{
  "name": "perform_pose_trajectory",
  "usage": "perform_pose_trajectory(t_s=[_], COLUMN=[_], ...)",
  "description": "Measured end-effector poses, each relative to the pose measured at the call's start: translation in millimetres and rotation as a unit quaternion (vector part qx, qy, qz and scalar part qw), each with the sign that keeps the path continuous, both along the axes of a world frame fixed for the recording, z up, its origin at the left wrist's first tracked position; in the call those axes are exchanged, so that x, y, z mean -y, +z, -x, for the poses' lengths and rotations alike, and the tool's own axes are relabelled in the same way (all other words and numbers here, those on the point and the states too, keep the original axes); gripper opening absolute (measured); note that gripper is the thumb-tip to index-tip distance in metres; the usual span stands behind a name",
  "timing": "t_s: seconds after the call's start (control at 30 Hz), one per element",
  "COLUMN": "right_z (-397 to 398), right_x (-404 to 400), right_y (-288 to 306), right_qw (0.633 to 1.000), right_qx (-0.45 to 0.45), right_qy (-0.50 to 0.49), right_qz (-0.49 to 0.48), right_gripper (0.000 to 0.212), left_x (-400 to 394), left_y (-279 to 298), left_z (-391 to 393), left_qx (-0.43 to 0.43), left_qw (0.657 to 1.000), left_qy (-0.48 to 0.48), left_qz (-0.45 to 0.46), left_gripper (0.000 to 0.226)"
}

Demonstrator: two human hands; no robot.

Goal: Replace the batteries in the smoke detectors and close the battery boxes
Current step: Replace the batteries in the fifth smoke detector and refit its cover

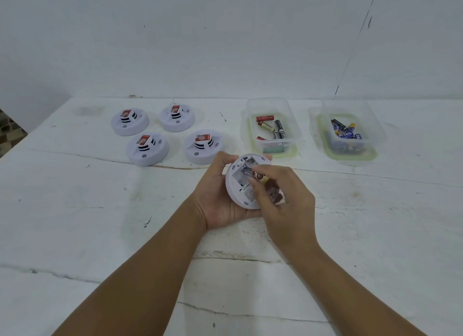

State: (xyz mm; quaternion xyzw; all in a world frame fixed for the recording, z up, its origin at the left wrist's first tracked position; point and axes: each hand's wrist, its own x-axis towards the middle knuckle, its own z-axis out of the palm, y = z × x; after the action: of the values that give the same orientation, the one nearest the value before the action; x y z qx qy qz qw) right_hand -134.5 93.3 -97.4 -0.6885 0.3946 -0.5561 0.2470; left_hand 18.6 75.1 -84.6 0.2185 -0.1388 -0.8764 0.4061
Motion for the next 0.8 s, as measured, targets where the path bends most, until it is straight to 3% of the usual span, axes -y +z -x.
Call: perform_pose_trajectory(t_s=[0.2,0.33,0.4,0.57,0.8], right_z=[-11.1,-15.0,-15.2,-21.2,-26.2], right_x=[2.9,1.5,2.5,4.1,5.0], right_y=[3.7,0.7,2.8,10.7,16.3], right_qw=[0.996,0.993,0.995,0.998,0.979], right_qx=[-0.062,-0.098,-0.087,-0.054,-0.003], right_qy=[-0.025,-0.012,-0.02,-0.042,-0.09], right_qz=[0.067,0.066,0.053,-0.017,-0.181], right_gripper=[0.023,0.021,0.02,0.024,0.063], left_x=[1.4,3.6,4.5,4.6,5.8], left_y=[2.3,3.1,3.6,1.7,-1.9], left_z=[-3.0,-6.9,-7.2,-5.9,-7.2], left_qx=[-0.008,0.031,0.037,0.043,0.055], left_qw=[0.999,0.996,0.996,0.997,0.998], left_qy=[-0.001,0.014,0.022,0.007,0.005], left_qz=[-0.045,-0.082,-0.081,-0.056,-0.013], left_gripper=[0.059,0.068,0.061,0.047,0.054])
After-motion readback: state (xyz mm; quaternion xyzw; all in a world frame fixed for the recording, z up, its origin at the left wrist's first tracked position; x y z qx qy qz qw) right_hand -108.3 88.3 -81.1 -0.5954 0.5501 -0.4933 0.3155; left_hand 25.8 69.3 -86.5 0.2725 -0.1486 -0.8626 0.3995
